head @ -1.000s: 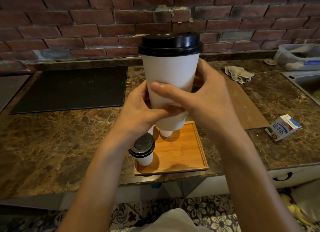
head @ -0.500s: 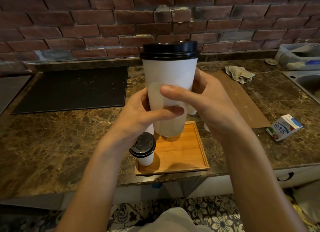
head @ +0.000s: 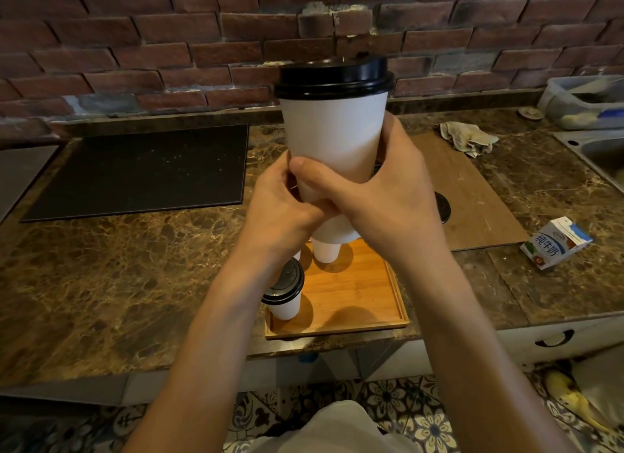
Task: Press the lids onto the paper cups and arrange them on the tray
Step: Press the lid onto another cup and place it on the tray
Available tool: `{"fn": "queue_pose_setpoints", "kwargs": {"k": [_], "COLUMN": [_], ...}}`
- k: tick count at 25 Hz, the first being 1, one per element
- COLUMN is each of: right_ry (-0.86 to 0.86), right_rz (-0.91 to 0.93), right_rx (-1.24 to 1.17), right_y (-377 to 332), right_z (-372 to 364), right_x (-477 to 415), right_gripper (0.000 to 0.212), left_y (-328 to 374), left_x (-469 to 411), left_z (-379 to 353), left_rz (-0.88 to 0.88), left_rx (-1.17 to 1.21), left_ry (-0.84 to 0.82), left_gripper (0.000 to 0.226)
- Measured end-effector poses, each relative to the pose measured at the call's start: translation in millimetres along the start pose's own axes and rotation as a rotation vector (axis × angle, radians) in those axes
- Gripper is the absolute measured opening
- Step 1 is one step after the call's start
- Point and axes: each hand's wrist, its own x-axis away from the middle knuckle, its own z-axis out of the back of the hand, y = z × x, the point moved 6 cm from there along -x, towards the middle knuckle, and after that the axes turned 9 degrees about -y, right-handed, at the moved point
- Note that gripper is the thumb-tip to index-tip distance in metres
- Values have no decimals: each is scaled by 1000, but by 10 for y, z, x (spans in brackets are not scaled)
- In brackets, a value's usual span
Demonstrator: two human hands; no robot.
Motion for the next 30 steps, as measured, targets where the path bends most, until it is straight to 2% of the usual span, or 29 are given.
{"fn": "queue_pose_setpoints", "kwargs": {"k": [3,9,14,19,24,30], "right_ry": [27,-40,-174,-281,-240,-88], "right_rz": [16,38,11,24,0,-15], "right_rx": [4,-71,-244,-290,-129,-33], "right_y": [-3,7,91,95,71,6], "right_z": [23,78,64,33,-3,-19], "right_x": [1,-38,-75,-73,-63,-29], "right_gripper": [77,69,64,57,66,75], "left_y": [-10,26,41,14,-32,-51], "left_x": [-4,-1,9,34,36,24], "left_z": [-6,25,-17,-7,34,45], "left_rz": [-1,-26,-7,7,25,-4], "left_rx": [-3,-27,7,17,-15,-53], "left_ry": [-19,-102,-185,-203,-143,-35], "left_gripper": [52,49,49,62,52,50]}}
